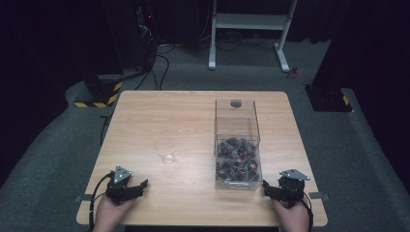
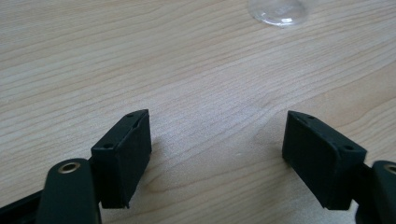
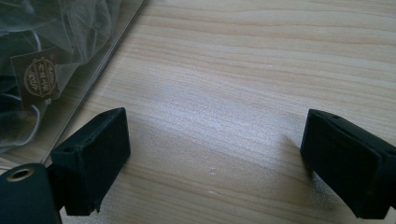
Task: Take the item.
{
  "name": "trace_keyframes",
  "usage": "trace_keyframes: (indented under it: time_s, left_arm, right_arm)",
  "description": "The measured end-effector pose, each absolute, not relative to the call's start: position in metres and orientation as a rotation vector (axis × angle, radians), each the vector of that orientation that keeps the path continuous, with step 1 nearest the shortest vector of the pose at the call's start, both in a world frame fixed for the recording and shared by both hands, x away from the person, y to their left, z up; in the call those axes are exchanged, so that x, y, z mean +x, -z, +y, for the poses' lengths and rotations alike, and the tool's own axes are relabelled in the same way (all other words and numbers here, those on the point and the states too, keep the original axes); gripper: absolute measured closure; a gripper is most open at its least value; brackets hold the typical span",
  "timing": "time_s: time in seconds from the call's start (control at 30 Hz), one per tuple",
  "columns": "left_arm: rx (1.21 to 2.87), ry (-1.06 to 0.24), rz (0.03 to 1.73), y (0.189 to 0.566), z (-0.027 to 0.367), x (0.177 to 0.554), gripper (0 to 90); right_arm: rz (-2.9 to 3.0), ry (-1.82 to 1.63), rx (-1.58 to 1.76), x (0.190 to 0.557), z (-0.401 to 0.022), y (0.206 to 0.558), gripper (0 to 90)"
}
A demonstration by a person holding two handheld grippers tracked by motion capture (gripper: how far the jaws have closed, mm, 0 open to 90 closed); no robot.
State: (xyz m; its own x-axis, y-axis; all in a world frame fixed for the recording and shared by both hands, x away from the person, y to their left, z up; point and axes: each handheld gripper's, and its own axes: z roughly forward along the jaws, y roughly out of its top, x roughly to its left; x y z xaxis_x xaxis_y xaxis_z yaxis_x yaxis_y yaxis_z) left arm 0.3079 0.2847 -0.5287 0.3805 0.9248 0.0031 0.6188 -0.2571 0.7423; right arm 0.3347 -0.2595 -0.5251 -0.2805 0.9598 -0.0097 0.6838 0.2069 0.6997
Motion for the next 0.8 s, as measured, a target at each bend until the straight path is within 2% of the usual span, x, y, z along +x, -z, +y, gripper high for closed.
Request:
trace_keyframes:
  time_s: [0.8]
  left_arm:
    - [1.984, -0.593, 1.33, 0.5286, 0.2833, 0.3082, 22.9]
  right_arm:
    - [2.043, -0.824, 1.528, 0.3349, -0.2593, 0.5249, 8.0]
